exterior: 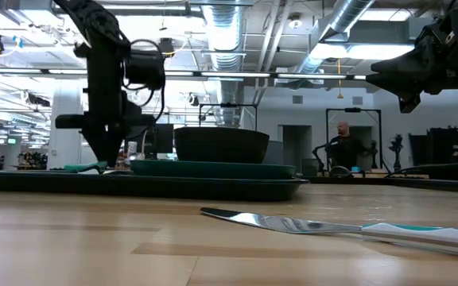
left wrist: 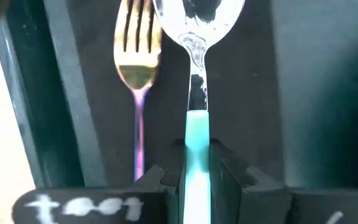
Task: Set up tray
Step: Put the blue spoon on the black tray on top of the napkin, then put the blue patterned knife on the black tray on top of the napkin
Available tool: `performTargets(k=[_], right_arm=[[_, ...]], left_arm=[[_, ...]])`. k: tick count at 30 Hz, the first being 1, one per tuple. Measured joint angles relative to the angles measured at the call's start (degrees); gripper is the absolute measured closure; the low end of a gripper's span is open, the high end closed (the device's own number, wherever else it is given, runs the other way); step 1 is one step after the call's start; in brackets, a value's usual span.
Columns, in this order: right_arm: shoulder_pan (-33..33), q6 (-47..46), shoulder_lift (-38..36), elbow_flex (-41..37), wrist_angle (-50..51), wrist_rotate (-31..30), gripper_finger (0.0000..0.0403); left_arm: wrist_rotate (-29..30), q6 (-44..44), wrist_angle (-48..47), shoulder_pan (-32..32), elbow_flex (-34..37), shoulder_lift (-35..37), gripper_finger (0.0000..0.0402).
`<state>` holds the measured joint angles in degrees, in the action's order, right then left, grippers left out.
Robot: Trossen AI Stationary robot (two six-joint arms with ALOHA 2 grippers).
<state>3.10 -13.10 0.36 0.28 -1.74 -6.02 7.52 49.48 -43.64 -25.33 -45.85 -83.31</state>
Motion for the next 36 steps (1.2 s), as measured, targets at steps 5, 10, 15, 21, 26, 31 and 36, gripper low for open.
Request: performTargets(k=[5,10,15,21,26,31,36], right_arm=[[0.02,0.0,0.0,0.0,0.0,0.0,0.028],[0.0,0.0,-0.02,0.0,0.02,0.0,0.028],[0.01,0.0,-0.02,0.01,0.0,0.0,0.028],[0.02,0.0,0.0,0.0,0.0,-0.02,0.028],[0.01,0.0,-0.01,0.01,0.0,-0.02,0.028],[0.02,0.0,-0.01,0.0,0.0,-0.02,0.028],[0.01,-0.02,-0.02,0.0,0.0,-0.02,0.028]], left_arm=[[-0.92,-2.5,1.32,-2.43,0.05,-2.5,0.0372],[-3.08,-4.01,1.44,-3.43,0.05,-4.97,0.0372],[-3.84,-4.05,1.38,-3.4,-0.21,-6.59,0.0372],[-2.75,-4.08,1.39,-3.36,-0.18,-6.61,0.0357],[-2.31,-4.53,0.87,-3.4,-0.21,-6.73,0.0272],[-3.29,-4.4,1.13,-3.4,-0.21,-6.15,0.0219],[-3.59,-4.8,1.13,-3.38,-2.26,-4.53,0.0205]])
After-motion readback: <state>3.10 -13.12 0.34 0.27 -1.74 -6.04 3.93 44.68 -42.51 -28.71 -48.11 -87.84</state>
